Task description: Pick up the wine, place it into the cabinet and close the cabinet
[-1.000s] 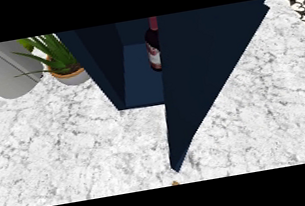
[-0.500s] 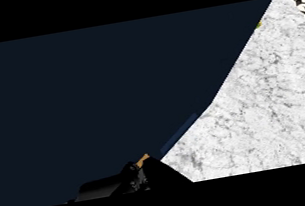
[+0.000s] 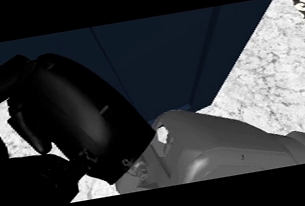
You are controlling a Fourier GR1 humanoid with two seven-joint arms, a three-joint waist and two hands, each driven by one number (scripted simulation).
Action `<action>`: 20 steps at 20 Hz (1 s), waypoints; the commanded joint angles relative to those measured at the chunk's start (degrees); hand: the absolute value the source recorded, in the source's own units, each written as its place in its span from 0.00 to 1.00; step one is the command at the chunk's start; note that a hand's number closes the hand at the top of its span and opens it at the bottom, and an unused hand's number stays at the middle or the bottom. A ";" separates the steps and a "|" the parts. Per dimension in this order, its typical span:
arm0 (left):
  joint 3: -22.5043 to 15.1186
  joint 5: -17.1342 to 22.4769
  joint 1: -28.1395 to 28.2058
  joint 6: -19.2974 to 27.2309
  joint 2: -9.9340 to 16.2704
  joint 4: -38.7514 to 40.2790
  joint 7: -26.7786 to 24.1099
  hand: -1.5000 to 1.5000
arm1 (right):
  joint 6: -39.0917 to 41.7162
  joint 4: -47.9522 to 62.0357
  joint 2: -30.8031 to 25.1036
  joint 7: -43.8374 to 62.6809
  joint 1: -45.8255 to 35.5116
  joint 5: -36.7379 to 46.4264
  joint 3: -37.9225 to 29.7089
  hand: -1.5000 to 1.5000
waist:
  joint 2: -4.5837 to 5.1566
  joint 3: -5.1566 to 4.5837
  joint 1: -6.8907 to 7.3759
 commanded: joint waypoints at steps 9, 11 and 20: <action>2.67 -2.72 0.73 -4.39 -3.00 3.61 -0.12 0.00 | 10.74 26.12 0.37 -14.16 -6.44 -2.45 -13.69 1.00 | 0.02 0.06 -0.71; 2.55 -2.34 -1.51 -2.54 -3.73 2.35 1.82 0.00 | 13.81 28.17 -0.24 -16.58 -5.41 -2.10 -14.89 1.00 | 0.05 0.09 -1.05; 3.93 -2.09 -3.81 -1.66 -2.22 1.68 5.81 0.00 | 15.10 36.88 -2.37 -22.76 -6.79 0.67 -16.67 1.00 | 0.36 0.07 -0.56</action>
